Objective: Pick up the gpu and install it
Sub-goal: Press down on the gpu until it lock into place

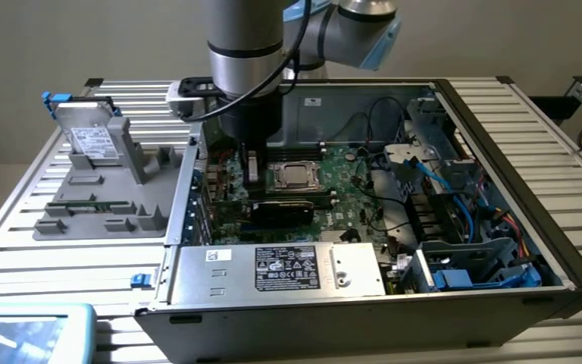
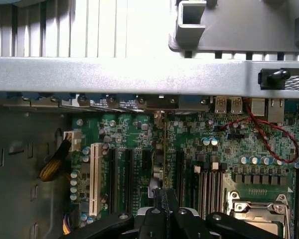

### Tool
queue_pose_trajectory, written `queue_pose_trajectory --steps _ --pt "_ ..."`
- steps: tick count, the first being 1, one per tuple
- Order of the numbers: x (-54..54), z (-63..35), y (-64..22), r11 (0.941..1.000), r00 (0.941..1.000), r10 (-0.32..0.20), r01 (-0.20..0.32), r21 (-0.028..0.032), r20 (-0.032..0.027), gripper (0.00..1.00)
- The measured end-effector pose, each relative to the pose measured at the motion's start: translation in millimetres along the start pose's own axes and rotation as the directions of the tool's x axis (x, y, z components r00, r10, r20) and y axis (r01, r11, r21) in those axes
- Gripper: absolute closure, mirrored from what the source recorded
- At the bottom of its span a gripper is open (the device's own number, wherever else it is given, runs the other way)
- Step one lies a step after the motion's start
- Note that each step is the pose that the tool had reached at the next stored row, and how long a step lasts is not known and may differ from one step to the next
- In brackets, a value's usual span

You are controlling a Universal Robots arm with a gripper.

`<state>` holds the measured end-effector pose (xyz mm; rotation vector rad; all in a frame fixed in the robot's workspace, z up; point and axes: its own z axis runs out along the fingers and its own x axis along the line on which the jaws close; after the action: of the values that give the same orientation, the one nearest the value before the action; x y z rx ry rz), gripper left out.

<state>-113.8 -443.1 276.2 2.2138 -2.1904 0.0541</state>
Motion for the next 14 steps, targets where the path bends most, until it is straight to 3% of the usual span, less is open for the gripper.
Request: queue_pose_trajectory --steps 10,14 --pt "-0.3 10.1 1.6 1.0000 1.0000 0.003 -0.003 0.0028 -0.0013 0.88" --pt "-0.6 8.2 1.7 1.0000 1.0000 0.004 -0.004 0.0042 0.0014 0.88"
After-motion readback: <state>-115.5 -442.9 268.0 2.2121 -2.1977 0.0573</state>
